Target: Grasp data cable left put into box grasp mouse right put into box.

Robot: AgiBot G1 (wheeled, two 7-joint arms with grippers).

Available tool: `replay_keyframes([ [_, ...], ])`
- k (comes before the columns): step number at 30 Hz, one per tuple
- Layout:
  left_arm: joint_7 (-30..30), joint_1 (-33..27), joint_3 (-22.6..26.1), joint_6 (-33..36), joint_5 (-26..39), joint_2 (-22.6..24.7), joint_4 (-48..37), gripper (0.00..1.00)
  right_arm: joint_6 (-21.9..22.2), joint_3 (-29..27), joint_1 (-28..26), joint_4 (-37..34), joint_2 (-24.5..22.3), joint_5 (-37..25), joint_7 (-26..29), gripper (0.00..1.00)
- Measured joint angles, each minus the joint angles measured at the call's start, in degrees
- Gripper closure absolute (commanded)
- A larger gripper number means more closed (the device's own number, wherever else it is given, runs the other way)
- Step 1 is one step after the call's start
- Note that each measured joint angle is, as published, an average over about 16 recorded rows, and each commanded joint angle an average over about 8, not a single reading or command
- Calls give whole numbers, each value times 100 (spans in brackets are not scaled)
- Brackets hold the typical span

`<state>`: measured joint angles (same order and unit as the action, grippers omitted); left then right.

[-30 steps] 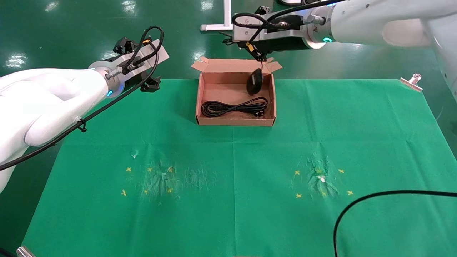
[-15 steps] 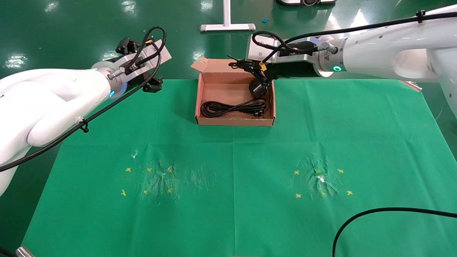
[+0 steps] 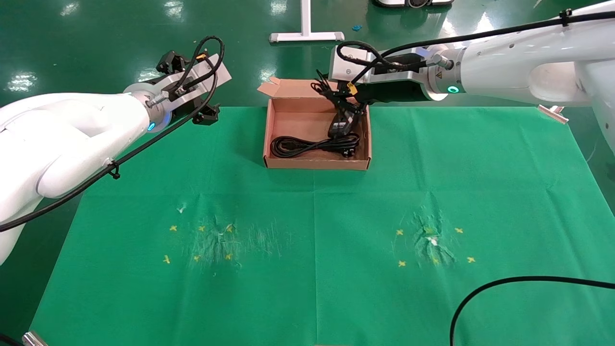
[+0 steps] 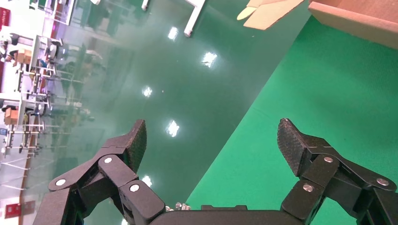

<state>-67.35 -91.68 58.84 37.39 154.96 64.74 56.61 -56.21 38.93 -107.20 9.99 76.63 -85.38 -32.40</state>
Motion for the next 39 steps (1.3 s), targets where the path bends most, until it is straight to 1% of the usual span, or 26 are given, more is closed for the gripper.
replay_keyframes([
  [9, 0, 2, 1, 0, 0, 3, 4, 0, -22, 0, 16, 80, -25, -9, 33, 0],
  [16, 0, 3, 1, 0, -1, 4, 5, 0, -165, -106, 233, 395, -225, 192, 242, 0],
  [21, 0, 3, 2, 0, -1, 4, 5, 0, -358, -257, 534, 810, -498, 479, 524, 0],
  [32, 7, 6, -3, 5, -16, 1, 6, 0, -894, -677, 1367, 1957, -1255, 1280, 1308, 0],
  [36, 91, 51, -66, 76, -184, -44, 31, 0, -1089, -831, 1671, 2376, -1532, 1572, 1594, 0],
  [39, 216, 118, -161, 182, -433, -109, 68, 0, -1236, -946, 1900, 2691, -1740, 1792, 1809, 0],
])
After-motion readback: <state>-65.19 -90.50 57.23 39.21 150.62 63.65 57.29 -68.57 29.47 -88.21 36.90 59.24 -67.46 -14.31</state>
